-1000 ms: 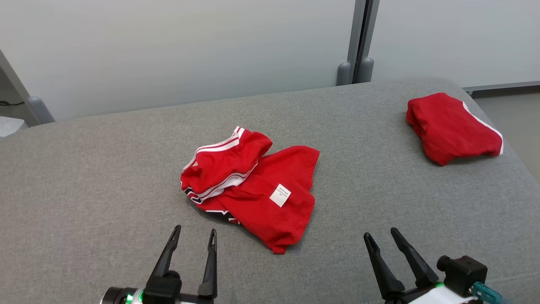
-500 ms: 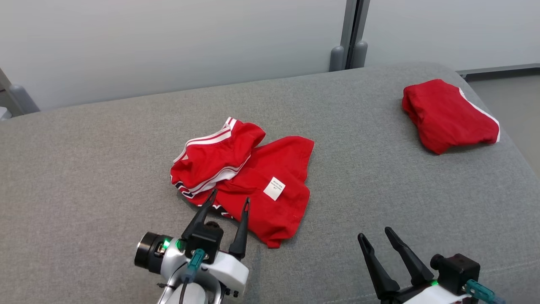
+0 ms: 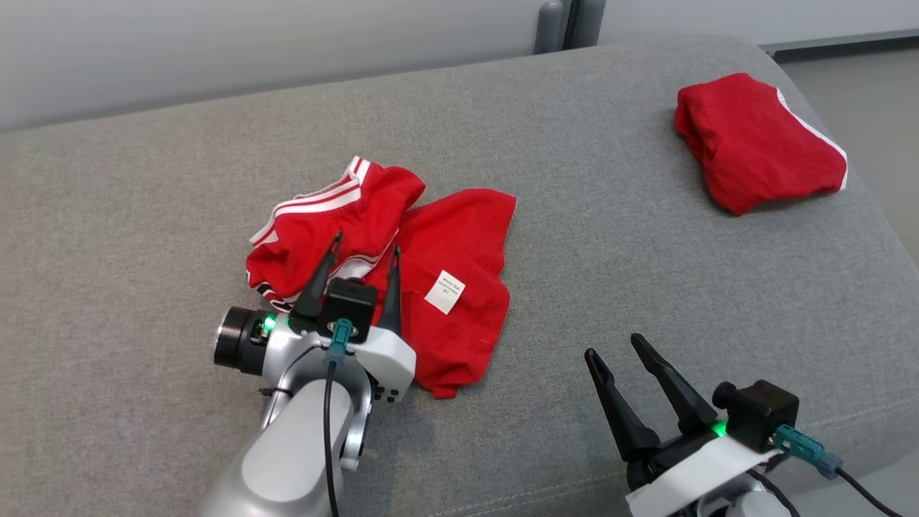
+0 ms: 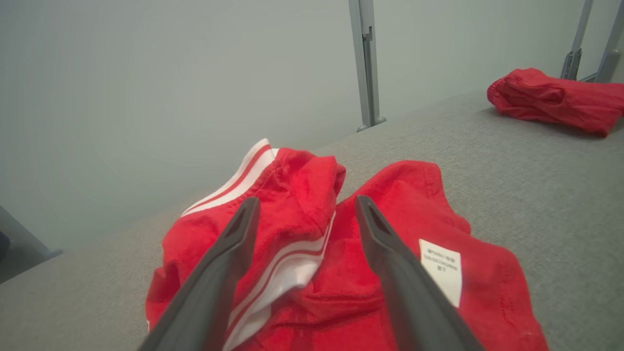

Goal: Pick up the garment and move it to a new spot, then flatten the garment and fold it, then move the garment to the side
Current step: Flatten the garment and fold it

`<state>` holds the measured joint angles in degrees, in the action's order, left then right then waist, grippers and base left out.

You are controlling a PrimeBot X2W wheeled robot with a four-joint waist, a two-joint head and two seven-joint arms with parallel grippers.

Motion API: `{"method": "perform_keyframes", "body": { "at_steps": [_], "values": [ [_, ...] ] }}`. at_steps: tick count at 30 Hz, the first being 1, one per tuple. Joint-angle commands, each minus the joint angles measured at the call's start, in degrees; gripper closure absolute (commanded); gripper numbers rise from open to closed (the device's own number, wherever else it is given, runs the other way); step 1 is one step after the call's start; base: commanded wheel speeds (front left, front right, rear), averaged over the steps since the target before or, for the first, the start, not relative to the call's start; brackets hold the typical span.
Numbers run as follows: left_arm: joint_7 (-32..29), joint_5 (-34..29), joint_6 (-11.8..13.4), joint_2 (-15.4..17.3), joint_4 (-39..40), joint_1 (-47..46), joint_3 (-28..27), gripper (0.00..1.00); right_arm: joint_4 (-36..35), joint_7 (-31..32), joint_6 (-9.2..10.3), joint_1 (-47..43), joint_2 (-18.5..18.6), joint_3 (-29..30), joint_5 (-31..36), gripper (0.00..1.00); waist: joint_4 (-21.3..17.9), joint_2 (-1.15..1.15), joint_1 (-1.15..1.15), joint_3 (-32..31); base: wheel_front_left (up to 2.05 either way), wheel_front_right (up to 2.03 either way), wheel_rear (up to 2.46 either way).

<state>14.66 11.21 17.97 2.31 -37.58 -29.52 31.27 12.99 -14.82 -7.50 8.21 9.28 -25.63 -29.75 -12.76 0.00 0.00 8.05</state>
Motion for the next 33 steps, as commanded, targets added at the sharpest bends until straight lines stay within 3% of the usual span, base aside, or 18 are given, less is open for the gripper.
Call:
{"method": "perform_keyframes", "body": {
  "at_steps": [1, 5, 8, 9, 10, 11, 12, 13, 22, 27, 28, 29, 30, 33],
  "values": [
    [0.34, 1.14, 1.32, 0.57, 0.07, -4.04, -1.83, 0.00, -0.87, -0.18, 0.01, 2.46, 0.10, -1.84, -0.47, 0.00, -1.21, 0.00, 0.00, 2.08, 0.00, 0.00, 0.00],
    [0.34, 1.52, 2.00, 0.57, -1.71, -7.36, -2.27, 0.00, 0.69, -0.18, 0.01, 5.49, -1.94, -3.73, -3.41, 0.00, -1.67, 0.00, 0.00, 4.25, 0.00, 0.00, 0.00],
    [0.34, 1.52, 1.47, 0.57, -3.44, -9.16, -2.31, 0.00, 3.31, -0.18, 0.01, 7.67, -4.08, -5.55, -10.17, 0.00, -1.43, 0.00, 0.00, 5.43, 0.00, 0.00, 0.00],
    [0.34, 1.71, 1.23, 0.57, -3.74, -9.71, -2.33, 0.10, 4.49, -0.18, 0.01, 8.63, -4.46, -6.53, -11.98, 0.00, -1.21, 0.00, 0.00, 5.75, 0.00, 0.00, 0.00],
    [0.34, 1.68, 1.14, 0.57, -3.74, -10.27, -2.30, 0.56, 5.87, -0.18, 0.01, 9.55, -4.78, -7.59, -13.81, 0.00, -0.92, 0.00, 0.00, 6.02, 0.00, 0.00, 0.00],
    [0.34, 1.68, 1.14, 0.57, -3.74, -10.27, -2.30, 0.56, 5.87, -0.18, 0.01, 9.55, -4.78, -7.59, -13.81, 0.00, -0.92, 0.00, 0.00, 6.02, 0.00, 0.00, 0.00],
    [0.34, 1.65, 1.00, 0.57, -3.75, -10.72, -2.21, 0.93, 7.26, -0.18, 0.01, 10.55, -5.03, -8.60, -15.35, 0.00, -0.60, 0.00, 0.00, 6.28, 0.00, 0.00, 0.00],
    [0.34, 1.72, 0.88, 0.57, -3.65, -11.08, -2.14, 1.00, 8.73, -0.18, 0.01, 11.47, -5.26, -9.44, -16.88, 0.00, -0.23, 0.00, 0.00, 6.55, 0.00, 0.00, 0.00],
    [0.34, 3.29, 0.32, 0.57, 0.05, -12.80, 0.96, 1.00, 20.99, -0.18, 0.01, 18.26, -6.30, -14.97, -26.49, 0.00, 5.10, 0.00, 0.00, 8.41, 0.00, 0.00, 0.00],
    [0.34, 4.48, 0.59, 0.57, 1.63, -14.09, 3.32, 1.00, 23.68, -0.18, 0.01, 20.64, -6.37, -17.37, -31.67, 0.00, 7.49, 0.00, 0.00, 9.25, 0.00, 0.00, 0.00],
    [0.34, 4.61, 0.74, 0.57, 1.92, -14.39, 3.69, 1.00, 24.05, -0.18, 0.01, 21.07, -6.38, -17.90, -32.48, 0.39, 7.83, 0.00, 0.00, 9.31, 0.00, 0.00, 0.00],
    [0.34, 4.76, 0.88, 0.57, 2.12, -14.63, 3.95, 1.00, 24.36, -0.18, 0.01, 21.50, -6.38, -18.28, -33.08, 0.65, 8.03, 0.00, 0.00, 9.33, 0.00, 0.00, 0.00],
    [0.34, 4.93, 1.01, 0.57, 2.35, -14.85, 4.13, 1.00, 24.65, -0.18, 0.01, 21.84, -6.38, -18.63, -33.58, 1.00, 8.23, 0.00, 0.00, 9.36, 0.00, 0.00, 0.00],
    [0.34, 5.22, 1.25, 0.57, 2.78, -15.29, 4.10, 1.00, 25.40, -0.18, 0.01, 22.46, -6.39, -19.27, -35.23, 1.00, 8.53, 0.00, 0.00, 9.19, 0.00, 0.00, 0.00]
  ]
}}
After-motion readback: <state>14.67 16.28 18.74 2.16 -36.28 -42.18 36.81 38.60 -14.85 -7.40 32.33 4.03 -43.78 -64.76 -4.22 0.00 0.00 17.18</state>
